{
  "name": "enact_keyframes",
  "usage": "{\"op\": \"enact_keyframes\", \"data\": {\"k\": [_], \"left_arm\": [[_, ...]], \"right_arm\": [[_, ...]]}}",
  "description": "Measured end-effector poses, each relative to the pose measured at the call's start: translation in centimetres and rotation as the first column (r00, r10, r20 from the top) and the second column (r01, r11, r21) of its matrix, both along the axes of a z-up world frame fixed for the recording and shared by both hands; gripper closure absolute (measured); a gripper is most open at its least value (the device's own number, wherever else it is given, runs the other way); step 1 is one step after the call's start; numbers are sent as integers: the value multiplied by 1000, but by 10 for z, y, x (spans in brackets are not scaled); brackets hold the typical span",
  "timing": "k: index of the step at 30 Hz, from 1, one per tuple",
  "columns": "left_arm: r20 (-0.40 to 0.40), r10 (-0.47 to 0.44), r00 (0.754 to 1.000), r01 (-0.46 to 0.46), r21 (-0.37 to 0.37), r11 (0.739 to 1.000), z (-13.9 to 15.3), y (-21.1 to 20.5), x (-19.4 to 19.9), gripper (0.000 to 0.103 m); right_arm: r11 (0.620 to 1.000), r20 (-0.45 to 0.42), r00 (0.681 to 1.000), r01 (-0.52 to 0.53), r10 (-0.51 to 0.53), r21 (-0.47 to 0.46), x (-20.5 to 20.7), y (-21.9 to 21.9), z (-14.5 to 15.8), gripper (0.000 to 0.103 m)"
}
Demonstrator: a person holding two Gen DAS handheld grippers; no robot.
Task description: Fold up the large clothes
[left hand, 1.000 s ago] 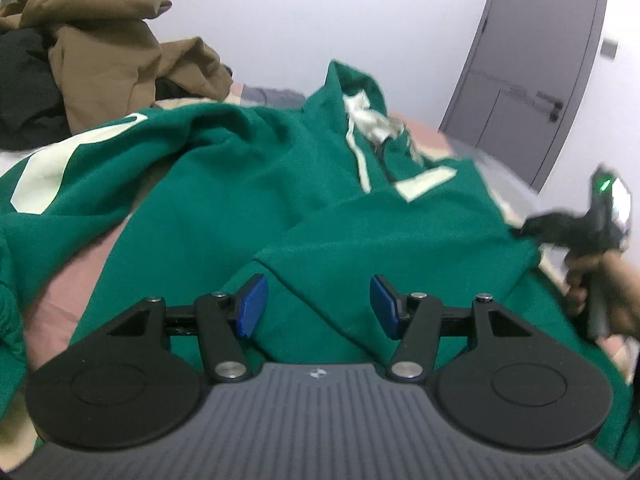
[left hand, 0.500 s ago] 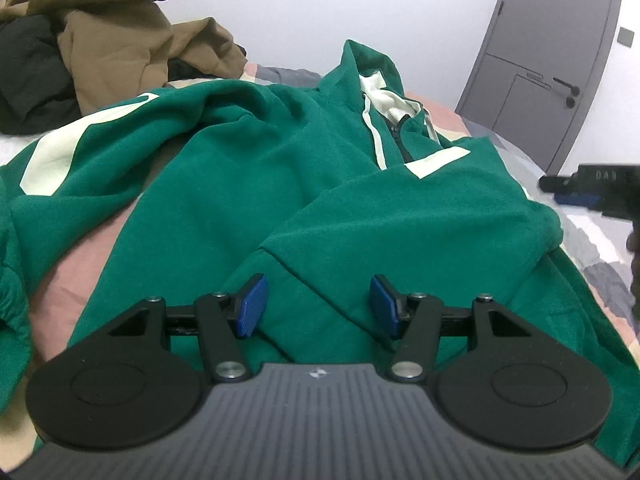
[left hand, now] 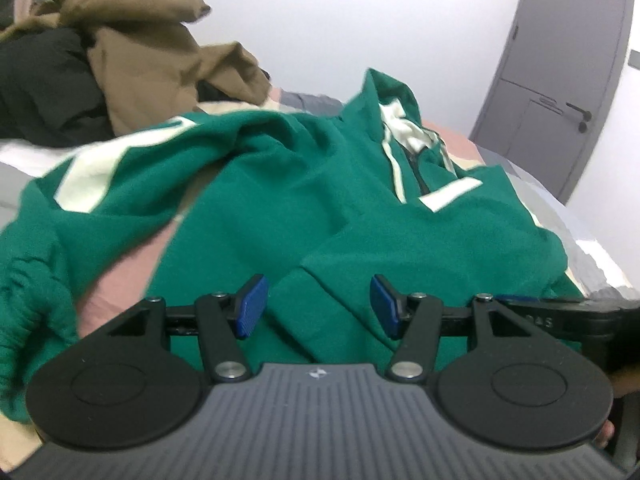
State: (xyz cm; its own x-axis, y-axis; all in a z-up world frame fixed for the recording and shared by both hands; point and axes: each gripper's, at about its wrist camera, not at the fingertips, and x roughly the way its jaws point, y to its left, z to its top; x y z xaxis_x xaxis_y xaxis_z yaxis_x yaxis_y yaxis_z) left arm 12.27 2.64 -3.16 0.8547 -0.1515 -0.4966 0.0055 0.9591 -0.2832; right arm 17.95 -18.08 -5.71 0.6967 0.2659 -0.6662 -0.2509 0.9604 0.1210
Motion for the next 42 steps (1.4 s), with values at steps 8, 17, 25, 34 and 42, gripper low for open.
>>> {"op": "enact_keyframes", "data": {"k": [8,17,25,34,42], "left_arm": [[9,200,980,-200,15,980,7,32,-10,40],[17,436,900,-437,9,900,15,74,-23,33],[116,544,831,-556,203,806,20,65,-41,32],[108,687,718,-677,338,654,20,65,-46,32],[-1,738,675,-717,234,656,3,97,-38,37]], "right_arm": [[996,-31,999,42,-40,72,-31,-6,15,65],[999,26,1000,-7,6,40,-51,-15,24,38],[994,59,998,-10,4,105,-51,-26,34,21],[990,12,1000,0,-1,139,-43,-33,26,21],[985,-16,1000,-20,23,172,-39,-36,23,21]]}}
